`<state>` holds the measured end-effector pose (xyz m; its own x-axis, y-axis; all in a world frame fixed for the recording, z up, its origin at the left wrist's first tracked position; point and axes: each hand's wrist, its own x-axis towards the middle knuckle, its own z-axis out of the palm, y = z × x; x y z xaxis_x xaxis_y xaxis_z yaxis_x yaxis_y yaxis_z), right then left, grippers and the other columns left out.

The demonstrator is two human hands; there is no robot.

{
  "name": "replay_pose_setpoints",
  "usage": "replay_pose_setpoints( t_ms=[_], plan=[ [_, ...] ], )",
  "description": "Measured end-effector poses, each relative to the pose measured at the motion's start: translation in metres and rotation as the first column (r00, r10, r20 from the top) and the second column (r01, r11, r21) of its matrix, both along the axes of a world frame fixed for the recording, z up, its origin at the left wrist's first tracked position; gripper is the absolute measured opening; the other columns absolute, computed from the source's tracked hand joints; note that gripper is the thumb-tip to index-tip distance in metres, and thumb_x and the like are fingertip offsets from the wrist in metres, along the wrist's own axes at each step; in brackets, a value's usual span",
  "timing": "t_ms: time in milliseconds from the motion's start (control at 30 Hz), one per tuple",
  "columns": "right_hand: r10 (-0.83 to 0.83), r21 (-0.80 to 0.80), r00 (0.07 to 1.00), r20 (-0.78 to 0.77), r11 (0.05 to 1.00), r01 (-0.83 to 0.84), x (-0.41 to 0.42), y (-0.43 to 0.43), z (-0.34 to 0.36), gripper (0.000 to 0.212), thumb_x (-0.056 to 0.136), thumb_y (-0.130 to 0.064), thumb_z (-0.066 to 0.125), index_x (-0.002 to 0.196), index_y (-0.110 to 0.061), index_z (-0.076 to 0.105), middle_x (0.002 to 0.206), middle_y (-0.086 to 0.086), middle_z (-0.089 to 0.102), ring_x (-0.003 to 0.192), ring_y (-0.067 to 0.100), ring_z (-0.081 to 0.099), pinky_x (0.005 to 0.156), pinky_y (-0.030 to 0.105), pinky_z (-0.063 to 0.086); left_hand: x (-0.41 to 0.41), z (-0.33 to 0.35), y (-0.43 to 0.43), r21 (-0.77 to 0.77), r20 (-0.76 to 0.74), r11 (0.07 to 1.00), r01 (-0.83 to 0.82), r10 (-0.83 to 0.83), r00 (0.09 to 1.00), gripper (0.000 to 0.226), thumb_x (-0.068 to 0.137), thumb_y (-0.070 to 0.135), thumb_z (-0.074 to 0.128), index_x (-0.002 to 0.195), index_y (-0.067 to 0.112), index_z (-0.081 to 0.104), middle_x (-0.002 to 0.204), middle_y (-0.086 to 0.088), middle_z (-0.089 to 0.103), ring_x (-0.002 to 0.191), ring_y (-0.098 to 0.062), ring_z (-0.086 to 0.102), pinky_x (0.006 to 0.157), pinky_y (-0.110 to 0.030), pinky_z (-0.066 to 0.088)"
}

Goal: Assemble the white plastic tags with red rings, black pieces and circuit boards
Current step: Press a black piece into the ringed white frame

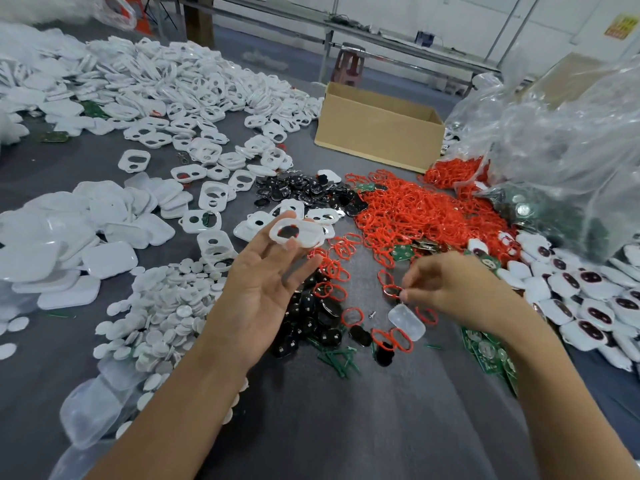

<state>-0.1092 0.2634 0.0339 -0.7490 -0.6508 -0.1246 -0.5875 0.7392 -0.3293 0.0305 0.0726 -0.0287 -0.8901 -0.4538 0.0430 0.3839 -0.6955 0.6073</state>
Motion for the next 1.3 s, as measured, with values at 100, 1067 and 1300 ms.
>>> replay_pose_setpoints(
  t_ms=[100, 1067, 1300],
  plan=[
    [-0.019, 0.211, 0.990, -0.141, 0.976, 0.049, 0.009, 0.007, -0.020, 0.018, 0.074, -0.033, 0.078, 0.082, -0.018, 0.072, 0.079, -0.002, 0.071, 0.079, 0.015, 0.066, 0.073, 0.029, 0.052, -0.001, 0.001, 0.003, -0.039, 0.026, 0.999, 0.011, -0.010, 1.000, 0.052, 0.078, 0.008, 0.061, 0.130, 0.008, 0.056, 0.113, -0.006, 0.070, 0.102, -0.019, 0.066, 0.083, -0.028, 0.058],
    [0.037, -0.513, 0.823, -0.567, 0.766, -0.388, 0.060, -0.051, 0.004, 0.016, 0.077, -0.004, 0.074, 0.091, -0.011, 0.076, 0.074, 0.001, 0.069, 0.063, 0.016, 0.056, 0.059, 0.037, 0.053, -0.004, -0.006, 0.015, -0.396, 0.087, 0.918, 0.024, 0.012, 0.996, 0.054, 0.068, 0.002, 0.077, 0.120, 0.013, 0.063, 0.108, -0.008, 0.072, 0.090, -0.020, 0.068, 0.086, -0.035, 0.057],
    [0.008, -0.507, 0.766, -0.643, 0.745, -0.433, 0.067, -0.057, -0.004, 0.006, 0.082, -0.006, 0.071, 0.082, -0.012, 0.072, 0.074, 0.000, 0.067, 0.068, 0.026, 0.060, 0.057, 0.039, 0.049, -0.003, -0.003, 0.016, -0.384, 0.077, 0.923, 0.005, 0.026, 0.997, 0.058, 0.063, 0.011, 0.081, 0.118, 0.013, 0.063, 0.102, -0.005, 0.072, 0.081, -0.017, 0.069, 0.079, -0.031, 0.056]
  ],
)
